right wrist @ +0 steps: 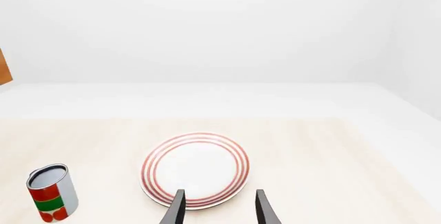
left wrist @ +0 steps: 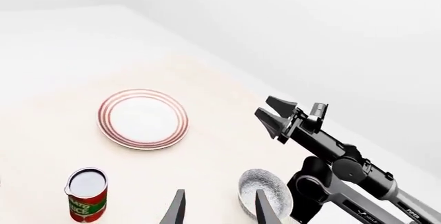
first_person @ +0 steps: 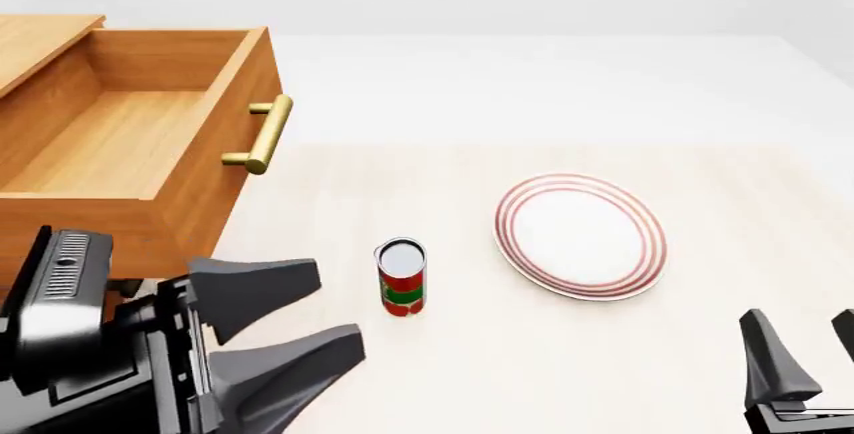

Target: Put the bowl in the top drawer of the cabinet.

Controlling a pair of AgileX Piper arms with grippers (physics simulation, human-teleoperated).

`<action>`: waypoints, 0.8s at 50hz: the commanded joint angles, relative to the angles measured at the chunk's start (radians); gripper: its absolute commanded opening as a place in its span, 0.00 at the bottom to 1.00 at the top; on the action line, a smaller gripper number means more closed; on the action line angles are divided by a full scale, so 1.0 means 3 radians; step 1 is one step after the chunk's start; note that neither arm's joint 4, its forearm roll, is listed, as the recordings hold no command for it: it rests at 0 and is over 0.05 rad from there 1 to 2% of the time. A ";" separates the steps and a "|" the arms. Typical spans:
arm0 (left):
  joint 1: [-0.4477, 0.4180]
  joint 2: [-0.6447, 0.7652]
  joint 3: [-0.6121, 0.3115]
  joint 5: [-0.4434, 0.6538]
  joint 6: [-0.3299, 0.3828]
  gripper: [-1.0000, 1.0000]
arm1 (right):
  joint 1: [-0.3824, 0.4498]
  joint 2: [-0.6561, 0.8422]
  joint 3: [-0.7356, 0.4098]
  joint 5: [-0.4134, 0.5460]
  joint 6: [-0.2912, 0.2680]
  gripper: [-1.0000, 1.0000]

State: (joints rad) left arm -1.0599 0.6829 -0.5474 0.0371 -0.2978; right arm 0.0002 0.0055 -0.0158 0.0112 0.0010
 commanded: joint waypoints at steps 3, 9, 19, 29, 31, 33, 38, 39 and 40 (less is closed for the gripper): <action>-0.0198 0.0357 -0.0047 -0.0147 -0.0175 1.00 | 0.0000 -0.0001 0.0000 0.0000 -0.0001 1.00; -0.0259 0.0501 -0.0056 -0.0213 -0.0252 1.00 | 0.0000 0.0000 0.0000 0.0000 0.0000 1.00; -0.0365 0.0733 -0.0057 -0.0324 -0.0367 1.00 | -0.0001 0.0000 0.0000 0.0000 0.0000 1.00; -0.0490 0.0994 -0.0087 -0.0406 -0.0526 1.00 | 0.0000 0.0000 0.0000 0.0000 0.0000 1.00; -0.0500 0.1033 -0.0090 -0.0421 -0.0538 1.00 | 0.0000 0.0000 0.0000 0.0000 0.0000 1.00; -0.0542 0.1139 -0.0111 -0.0466 -0.0562 1.00 | 0.0001 0.0000 0.0000 0.0000 0.0000 1.00; -0.0820 0.1884 -0.0291 -0.0785 -0.0816 1.00 | 0.0000 0.0000 0.0000 0.0000 0.0000 1.00; -0.0821 0.1897 -0.0299 -0.0786 -0.0819 1.00 | -0.0001 0.0000 0.0000 0.0000 0.0000 1.00; -0.0825 0.1921 -0.0311 -0.0785 -0.0831 1.00 | 0.0000 0.0000 0.0000 0.0000 0.0000 1.00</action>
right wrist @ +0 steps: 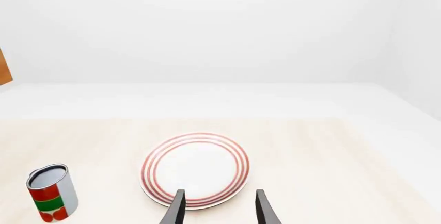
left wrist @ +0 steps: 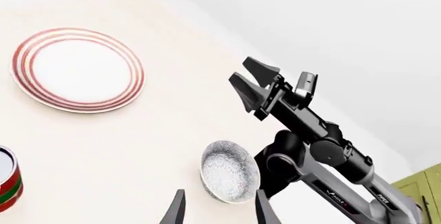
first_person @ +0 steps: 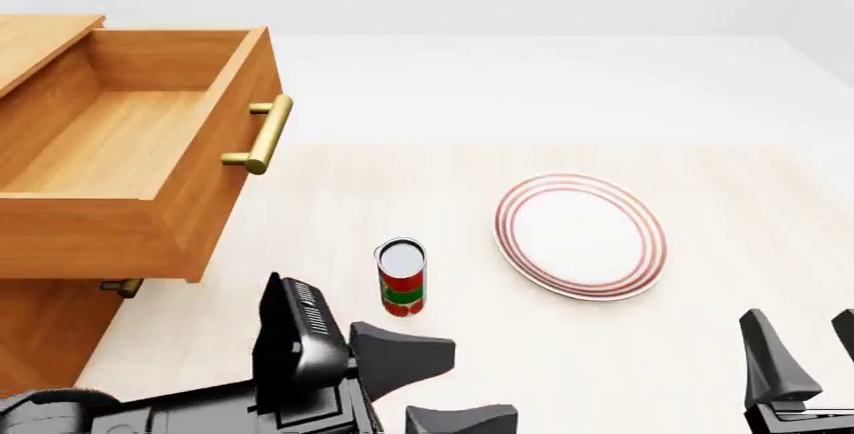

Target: Put the bowl in the top drawer of the cabinet.

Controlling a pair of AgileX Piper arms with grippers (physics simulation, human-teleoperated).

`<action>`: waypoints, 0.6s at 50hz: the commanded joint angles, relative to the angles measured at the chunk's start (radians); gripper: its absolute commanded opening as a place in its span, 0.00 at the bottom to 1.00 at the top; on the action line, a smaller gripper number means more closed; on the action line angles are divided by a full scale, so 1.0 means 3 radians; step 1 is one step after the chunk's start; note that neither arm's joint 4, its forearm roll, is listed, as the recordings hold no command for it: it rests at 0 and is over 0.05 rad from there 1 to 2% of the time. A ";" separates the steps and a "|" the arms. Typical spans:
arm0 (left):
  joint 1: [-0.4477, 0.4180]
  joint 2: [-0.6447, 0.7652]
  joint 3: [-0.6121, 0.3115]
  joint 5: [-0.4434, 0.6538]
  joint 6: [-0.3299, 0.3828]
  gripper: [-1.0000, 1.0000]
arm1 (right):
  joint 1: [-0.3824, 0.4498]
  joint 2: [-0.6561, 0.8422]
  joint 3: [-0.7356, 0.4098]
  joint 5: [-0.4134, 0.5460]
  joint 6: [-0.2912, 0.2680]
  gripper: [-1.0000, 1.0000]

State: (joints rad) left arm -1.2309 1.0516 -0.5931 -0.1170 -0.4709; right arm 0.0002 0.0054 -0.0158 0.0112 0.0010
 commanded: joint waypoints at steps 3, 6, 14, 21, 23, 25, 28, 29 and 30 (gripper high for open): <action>-0.0273 0.0748 -0.0194 -0.0272 -0.0276 1.00 | 0.0000 0.0000 0.0000 0.0000 0.0000 1.00; -0.0290 0.0807 -0.0229 -0.0279 -0.0289 1.00 | 0.0000 0.0000 0.0000 0.0000 0.0000 1.00; -0.0332 0.0954 -0.0311 -0.0302 -0.0340 1.00 | 0.0001 0.0000 0.0000 0.0000 0.0000 1.00; -0.0352 0.1071 -0.0356 -0.0325 -0.0414 1.00 | 0.0000 0.0000 0.0000 0.0000 0.0000 1.00; -0.0362 0.1141 -0.0363 -0.0340 -0.0494 1.00 | 0.0000 0.0000 0.0000 0.0000 0.0000 1.00; -0.0359 0.1166 -0.0369 -0.0345 -0.0509 1.00 | 0.0000 0.0000 0.0000 0.0000 0.0000 1.00; -0.0366 0.1244 -0.0372 -0.0360 -0.0623 1.00 | 0.0000 0.0000 0.0000 0.0000 0.0000 1.00; -0.0362 0.1245 -0.0380 -0.0357 -0.0608 1.00 | 0.0000 0.0000 0.0000 0.0000 0.0000 1.00; -0.0360 0.1249 -0.0385 -0.0356 -0.0608 1.00 | 0.0000 0.0000 0.0000 0.0000 0.0000 1.00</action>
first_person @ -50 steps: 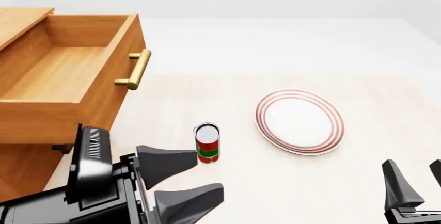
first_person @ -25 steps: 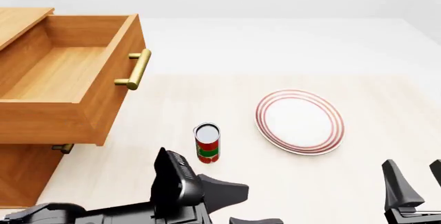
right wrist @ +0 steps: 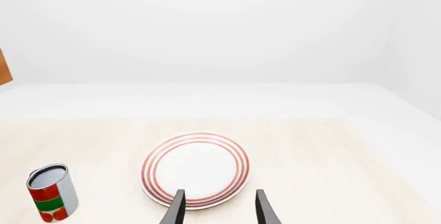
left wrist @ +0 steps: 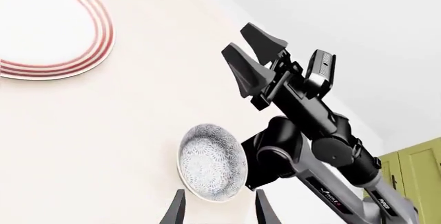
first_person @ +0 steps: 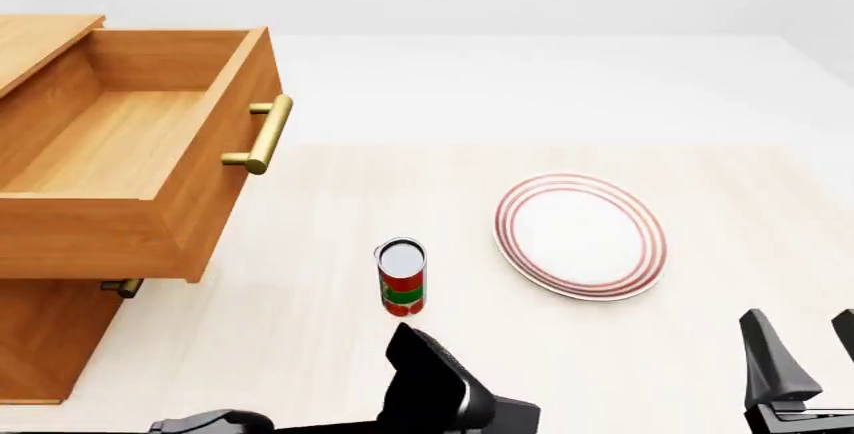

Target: Put the bowl in the top drawer of the cabinet.

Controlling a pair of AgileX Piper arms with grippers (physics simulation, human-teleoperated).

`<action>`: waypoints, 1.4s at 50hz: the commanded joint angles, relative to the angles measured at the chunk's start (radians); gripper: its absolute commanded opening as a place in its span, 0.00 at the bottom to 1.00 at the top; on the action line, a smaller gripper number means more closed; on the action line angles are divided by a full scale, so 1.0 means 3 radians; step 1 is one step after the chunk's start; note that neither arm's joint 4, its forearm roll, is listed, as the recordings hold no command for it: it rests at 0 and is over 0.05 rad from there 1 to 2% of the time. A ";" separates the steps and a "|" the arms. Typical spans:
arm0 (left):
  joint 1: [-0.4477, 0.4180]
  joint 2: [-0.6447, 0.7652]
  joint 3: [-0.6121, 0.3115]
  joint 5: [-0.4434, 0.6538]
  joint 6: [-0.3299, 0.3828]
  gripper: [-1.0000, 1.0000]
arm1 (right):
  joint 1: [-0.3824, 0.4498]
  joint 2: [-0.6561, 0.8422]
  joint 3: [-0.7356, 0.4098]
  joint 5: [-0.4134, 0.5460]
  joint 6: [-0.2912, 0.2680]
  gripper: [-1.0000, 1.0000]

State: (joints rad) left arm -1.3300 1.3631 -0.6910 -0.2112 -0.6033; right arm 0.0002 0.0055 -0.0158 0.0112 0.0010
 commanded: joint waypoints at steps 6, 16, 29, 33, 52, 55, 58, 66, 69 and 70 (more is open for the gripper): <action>-0.0024 0.0357 -0.0087 -0.0053 -0.0357 1.00 | 0.0000 0.0000 0.0000 0.0000 0.0000 1.00; -0.0014 0.0543 -0.0144 -0.0062 -0.0505 1.00 | 0.0000 0.0000 0.0000 0.0000 0.0000 1.00; 0.0040 0.0670 -0.0230 -0.0005 -0.0600 1.00 | 0.0000 0.0000 0.0000 0.0000 0.0000 1.00; 0.0040 0.0720 -0.0238 -0.0023 -0.0638 1.00 | 0.0000 0.0000 0.0000 0.0000 0.0001 1.00; 0.0141 0.0943 -0.0210 -0.0152 -0.0781 1.00 | 0.0000 0.0000 0.0000 0.0000 0.0000 1.00; 0.0133 0.0991 -0.0216 -0.0175 -0.0794 1.00 | 0.0000 0.0000 0.0000 0.0000 0.0000 1.00; 0.0118 0.1036 -0.0220 -0.0199 -0.0812 1.00 | 0.0000 0.0000 0.0000 0.0000 0.0000 1.00; 0.0107 0.1141 -0.0226 -0.0249 -0.0853 1.00 | 0.0000 0.0000 0.0000 0.0000 0.0000 1.00; 0.0105 0.1169 -0.0225 -0.0265 -0.0868 1.00 | 0.0000 0.0000 0.0000 0.0000 0.0000 1.00; 0.0104 0.1178 -0.0224 -0.0271 -0.0872 1.00 | 0.0001 0.0000 0.0000 0.0000 0.0000 1.00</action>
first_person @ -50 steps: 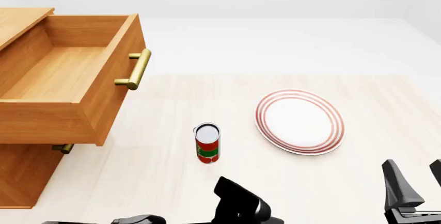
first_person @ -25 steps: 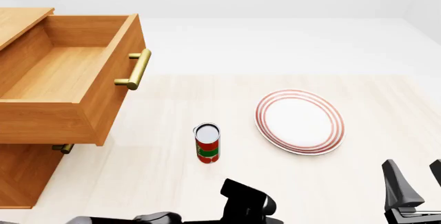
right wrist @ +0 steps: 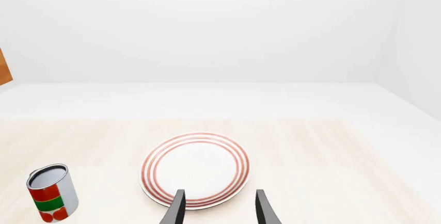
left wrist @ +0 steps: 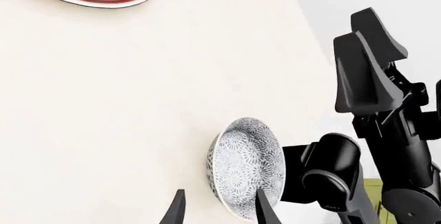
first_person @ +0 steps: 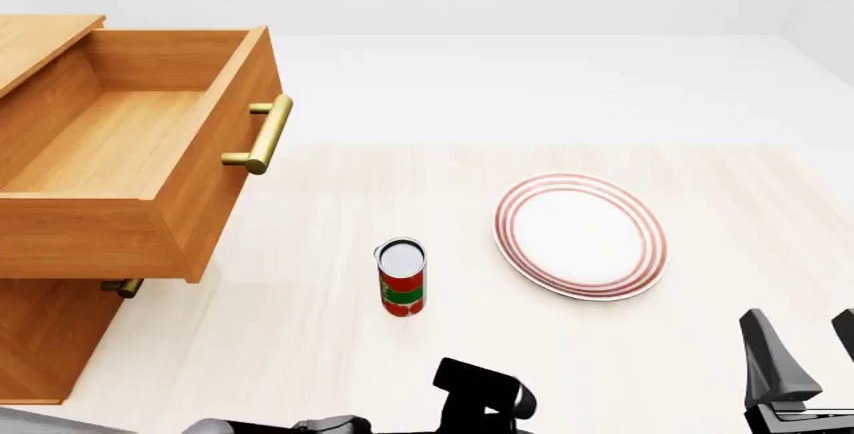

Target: Put the bowl in the top drawer of the cabinet.

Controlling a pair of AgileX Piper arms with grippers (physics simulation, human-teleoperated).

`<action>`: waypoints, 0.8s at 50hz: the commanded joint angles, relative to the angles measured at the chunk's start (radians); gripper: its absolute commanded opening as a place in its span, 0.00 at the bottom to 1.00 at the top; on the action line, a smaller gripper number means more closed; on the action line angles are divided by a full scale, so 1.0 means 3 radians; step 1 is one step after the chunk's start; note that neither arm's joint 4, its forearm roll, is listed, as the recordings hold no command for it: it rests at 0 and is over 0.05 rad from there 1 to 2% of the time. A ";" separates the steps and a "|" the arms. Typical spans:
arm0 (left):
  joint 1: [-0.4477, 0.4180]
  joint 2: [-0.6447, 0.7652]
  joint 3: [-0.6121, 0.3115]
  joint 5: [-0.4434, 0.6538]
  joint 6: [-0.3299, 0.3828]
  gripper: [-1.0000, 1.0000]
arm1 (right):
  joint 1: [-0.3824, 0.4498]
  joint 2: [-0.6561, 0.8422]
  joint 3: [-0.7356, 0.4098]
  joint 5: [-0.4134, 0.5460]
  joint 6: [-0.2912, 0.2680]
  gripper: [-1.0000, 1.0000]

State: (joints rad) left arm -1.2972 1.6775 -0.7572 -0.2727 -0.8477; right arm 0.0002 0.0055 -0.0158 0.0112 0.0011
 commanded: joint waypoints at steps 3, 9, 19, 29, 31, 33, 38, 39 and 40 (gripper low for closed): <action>-0.0006 0.0148 -0.0001 -0.0079 -0.0067 1.00 | 0.0000 0.0000 0.0000 0.0000 0.0000 1.00; -0.0010 0.0220 -0.0004 -0.0121 -0.0092 1.00 | -0.0001 0.0000 0.0000 0.0000 0.0000 1.00; -0.0034 0.0307 -0.0036 -0.0150 -0.0115 1.00 | 0.0000 0.0000 0.0000 0.0000 0.0000 1.00; -0.0041 0.0352 -0.0101 -0.0118 -0.0107 1.00 | 0.0000 0.0000 0.0000 0.0000 0.0000 1.00; -0.0043 0.0368 -0.0114 -0.0116 -0.0109 1.00 | 0.0000 0.0000 0.0000 0.0000 0.0000 1.00; -0.0044 0.0383 -0.0125 -0.0116 -0.0108 1.00 | 0.0000 0.0000 0.0000 0.0000 -0.0001 1.00; -0.0047 0.0426 -0.0158 -0.0114 -0.0111 1.00 | 0.0000 0.0000 0.0000 0.0000 0.0000 1.00; -0.0049 0.0432 -0.0161 -0.0114 -0.0113 1.00 | 0.0000 0.0000 0.0000 0.0000 0.0000 1.00; -0.0052 0.0442 -0.0169 -0.0115 -0.0114 1.00 | 0.0000 0.0000 0.0000 0.0000 0.0000 1.00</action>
State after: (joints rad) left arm -1.3095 1.7884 -0.7917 -0.3077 -0.8798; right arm 0.0002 0.0055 -0.0158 0.0112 0.0011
